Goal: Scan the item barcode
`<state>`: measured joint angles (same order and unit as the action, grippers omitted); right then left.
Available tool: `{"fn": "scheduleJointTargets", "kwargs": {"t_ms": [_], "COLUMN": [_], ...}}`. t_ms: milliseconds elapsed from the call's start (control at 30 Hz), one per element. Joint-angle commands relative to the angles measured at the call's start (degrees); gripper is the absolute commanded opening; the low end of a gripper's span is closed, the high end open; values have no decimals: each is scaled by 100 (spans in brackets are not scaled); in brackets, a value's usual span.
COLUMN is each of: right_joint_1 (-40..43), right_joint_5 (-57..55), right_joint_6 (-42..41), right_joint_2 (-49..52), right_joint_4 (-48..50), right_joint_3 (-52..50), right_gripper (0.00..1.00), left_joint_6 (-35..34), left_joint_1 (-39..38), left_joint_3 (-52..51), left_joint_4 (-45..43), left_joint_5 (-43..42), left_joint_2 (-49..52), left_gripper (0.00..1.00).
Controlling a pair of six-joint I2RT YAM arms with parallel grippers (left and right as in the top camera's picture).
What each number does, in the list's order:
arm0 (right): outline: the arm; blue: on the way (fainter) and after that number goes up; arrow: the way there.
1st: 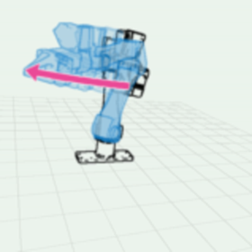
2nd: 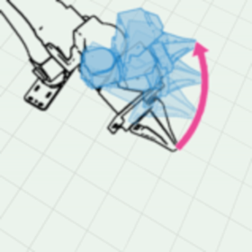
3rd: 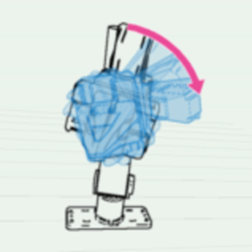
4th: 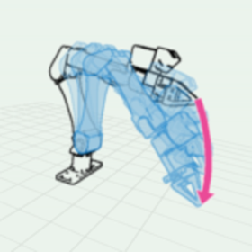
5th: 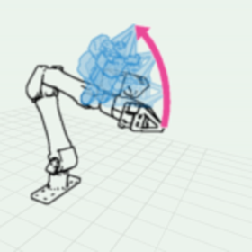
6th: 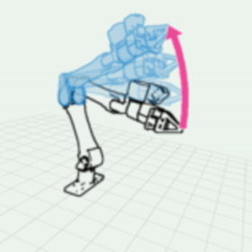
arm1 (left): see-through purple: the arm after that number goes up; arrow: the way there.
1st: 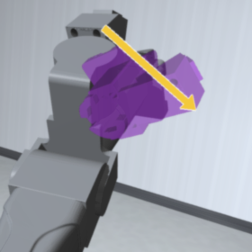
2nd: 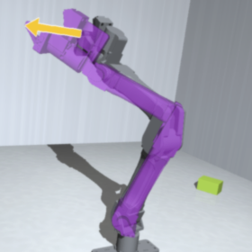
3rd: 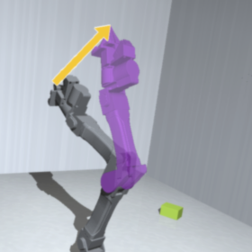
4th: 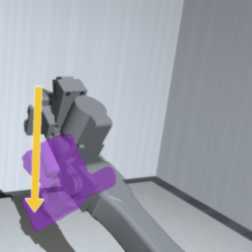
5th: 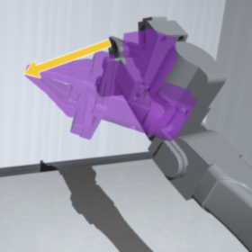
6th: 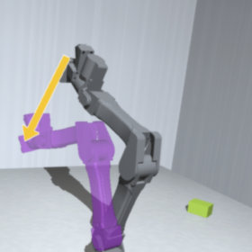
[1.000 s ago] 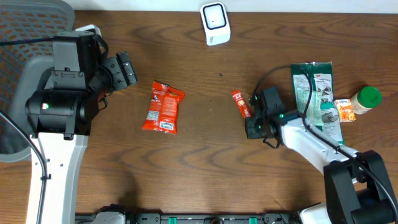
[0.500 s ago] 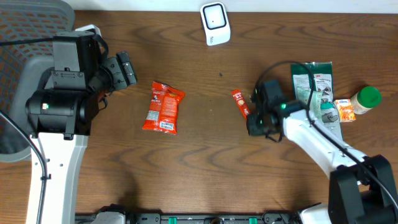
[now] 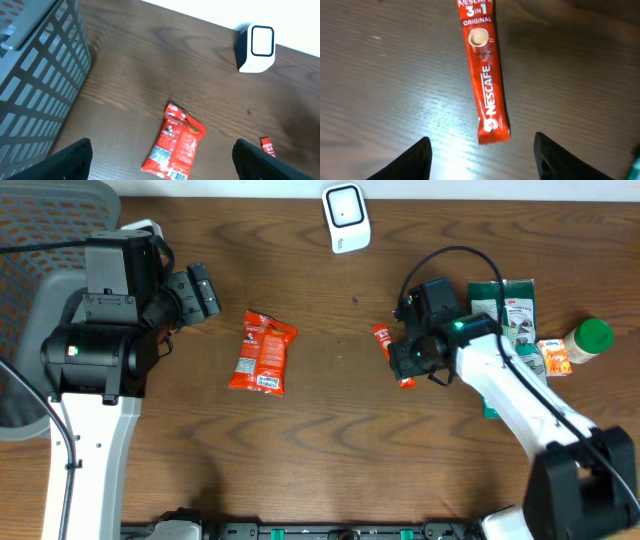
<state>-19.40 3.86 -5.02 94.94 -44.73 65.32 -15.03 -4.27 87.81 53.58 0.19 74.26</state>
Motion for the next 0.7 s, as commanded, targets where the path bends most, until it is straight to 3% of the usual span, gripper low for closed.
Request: {"fn": "scheduleJointTargets", "kwargs": {"t_ms": [0, 133, 367, 533, 667], "right_joint_1": [55, 55, 55, 57, 57], "right_joint_5": [-63, -63, -111, -144, -144], "right_joint_6": [299, 297, 299, 297, 295], "right_joint_2": [544, 944, 1364, 1401, 1318], "right_joint_4": [216, 485, 850, 846, 669], "right_joint_3": [46, 46, 46, 48, 107], "right_gripper": [56, 45, 43, 22, 23], "left_joint_6": [-9, -9, -9, -9, -9], "left_joint_1": [20, 20, 20, 20, 20], "left_joint_3": [28, 28, 28, 28, 28], "left_joint_4": [0, 0, 0, 0, 0], "left_joint_5": [50, 50, 50, 50, 50], "left_joint_2": [11, 11, 11, 11, 11], "left_gripper": [90, 90, 90, 90, 90]}}
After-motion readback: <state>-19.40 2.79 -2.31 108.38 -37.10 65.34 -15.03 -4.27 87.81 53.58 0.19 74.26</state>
